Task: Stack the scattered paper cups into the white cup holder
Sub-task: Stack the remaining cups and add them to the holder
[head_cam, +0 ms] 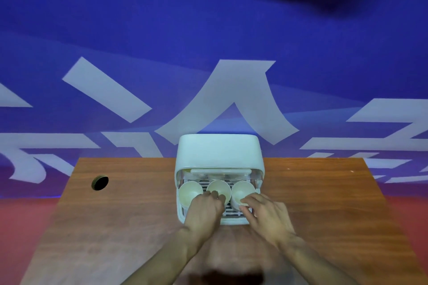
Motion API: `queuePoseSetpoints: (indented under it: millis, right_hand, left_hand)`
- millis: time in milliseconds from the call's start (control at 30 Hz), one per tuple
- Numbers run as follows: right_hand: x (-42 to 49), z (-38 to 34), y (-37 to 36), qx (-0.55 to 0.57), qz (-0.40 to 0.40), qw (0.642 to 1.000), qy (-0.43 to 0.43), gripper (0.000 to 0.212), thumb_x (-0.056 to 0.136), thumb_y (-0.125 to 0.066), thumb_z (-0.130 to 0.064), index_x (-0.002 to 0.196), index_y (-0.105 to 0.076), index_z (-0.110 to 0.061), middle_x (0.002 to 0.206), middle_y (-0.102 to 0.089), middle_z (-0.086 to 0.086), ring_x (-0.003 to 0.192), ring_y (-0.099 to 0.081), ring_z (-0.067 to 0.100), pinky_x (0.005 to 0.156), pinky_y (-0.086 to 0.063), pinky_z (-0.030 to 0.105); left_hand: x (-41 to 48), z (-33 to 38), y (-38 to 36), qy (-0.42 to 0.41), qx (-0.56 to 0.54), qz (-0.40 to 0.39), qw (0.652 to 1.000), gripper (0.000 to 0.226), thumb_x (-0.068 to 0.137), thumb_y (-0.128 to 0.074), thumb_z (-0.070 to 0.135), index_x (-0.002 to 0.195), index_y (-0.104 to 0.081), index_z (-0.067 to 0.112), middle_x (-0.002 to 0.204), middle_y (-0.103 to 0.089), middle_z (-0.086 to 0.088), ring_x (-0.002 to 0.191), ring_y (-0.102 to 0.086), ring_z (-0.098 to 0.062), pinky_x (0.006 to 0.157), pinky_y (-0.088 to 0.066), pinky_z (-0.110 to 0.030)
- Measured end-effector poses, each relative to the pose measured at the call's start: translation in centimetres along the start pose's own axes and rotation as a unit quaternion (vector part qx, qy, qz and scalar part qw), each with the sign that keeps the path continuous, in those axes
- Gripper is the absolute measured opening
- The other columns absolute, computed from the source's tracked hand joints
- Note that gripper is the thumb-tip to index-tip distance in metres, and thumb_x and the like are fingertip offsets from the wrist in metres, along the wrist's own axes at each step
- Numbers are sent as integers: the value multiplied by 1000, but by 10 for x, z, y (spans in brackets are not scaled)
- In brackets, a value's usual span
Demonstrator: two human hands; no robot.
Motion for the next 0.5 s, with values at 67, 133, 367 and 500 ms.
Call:
queuePoseSetpoints:
  millis: [67,133,367,500]
  right_hand:
    - [0,-6,21,21,51,998,19,12,94,-55,-40,98,-65,-35,95,-63,-20,86,-60,1,56,-37,19]
    - [4,-19,45,36,116,990,72,10,96,-55,-32,98,-64,-34,95,-61,-20,86,-58,2,59,-30,14]
    - [34,-26,76,21,156,985,66,33,91,-60,-23,124,-60,-22,124,-60,-10,113,-53,13,91,-46,30]
    - [44,-18,62,0,94,995,11,25,95,-56,-27,120,-62,-25,112,-61,-12,104,-53,15,85,-49,31]
  left_hand:
    - [-8,4,31,-50,-45,88,994,15,73,-74,13,69,-59,13,65,-56,-5,57,-56,-28,42,-38,-29]
    - [-19,-2,64,-71,-66,192,977,19,74,-72,11,65,-55,14,61,-50,-2,53,-49,-26,41,-31,-31]
    - [-30,-67,104,51,-93,291,951,28,83,-72,19,110,-66,15,110,-63,-3,98,-58,-24,72,-51,-35]
    - [-24,-75,88,78,-87,233,965,11,82,-70,16,93,-70,18,97,-64,2,87,-60,-23,64,-50,-32]
Point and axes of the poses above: each hand's wrist, its own x-axis towards the middle knuckle, its own y-axis out of the back of the hand, z = x × y, the point moved 10 cm from there along x, towards the middle knuckle
